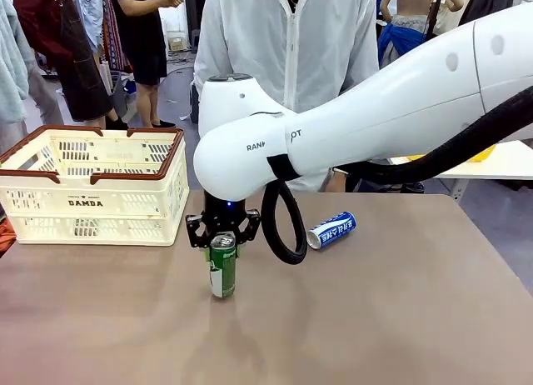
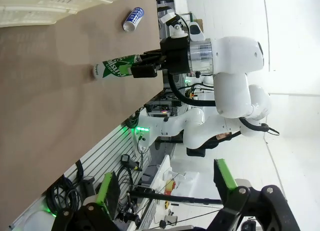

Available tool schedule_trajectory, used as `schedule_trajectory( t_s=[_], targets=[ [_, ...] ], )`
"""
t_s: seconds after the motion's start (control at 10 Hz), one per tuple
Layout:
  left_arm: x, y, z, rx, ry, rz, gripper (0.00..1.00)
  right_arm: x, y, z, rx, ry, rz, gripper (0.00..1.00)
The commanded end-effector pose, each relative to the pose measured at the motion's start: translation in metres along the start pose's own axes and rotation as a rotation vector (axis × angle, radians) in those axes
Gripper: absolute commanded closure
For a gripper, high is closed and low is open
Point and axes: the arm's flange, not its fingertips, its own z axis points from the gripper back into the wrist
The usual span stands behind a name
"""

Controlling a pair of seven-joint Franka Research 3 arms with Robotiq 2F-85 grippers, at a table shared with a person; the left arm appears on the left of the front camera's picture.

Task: Place the drinks into the Shopping basket.
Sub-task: Pick up one drink and place it into the Shopping basket.

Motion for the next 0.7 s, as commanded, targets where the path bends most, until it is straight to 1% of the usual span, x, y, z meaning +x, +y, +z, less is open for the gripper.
schedule_trajectory(
  t_s=[0.0, 0.2, 0.3, 0.5, 0.6],
  targets=[
    [-0.001, -0.001, 0.0, 0.0, -0.01, 0.002, 0.0, -0.003, -0.002, 0.013, 0.01, 0.005, -0.035, 0.0],
    [-0.001, -0.001, 0.0, 0.0, -0.01, 0.002, 0.0, -0.005, -0.008, 0.013, 0.019, 0.017, -0.042, 0.0],
    [-0.001, -0.001, 0.0, 0.0, -0.01, 0.002, 0.0, -0.006, -0.01, 0.018, 0.031, 0.008, -0.04, 0.0],
    [-0.001, -0.001, 0.0, 0.0, -0.01, 0.002, 0.0, -0.013, -0.019, 0.046, 0.049, -0.041, -0.037, 0.0],
    [-0.001, -0.001, 0.0, 0.0, -0.01, 0.002, 0.0, -0.018, -0.03, 0.068, 0.08, -0.052, -0.024, 0.0]
  ],
)
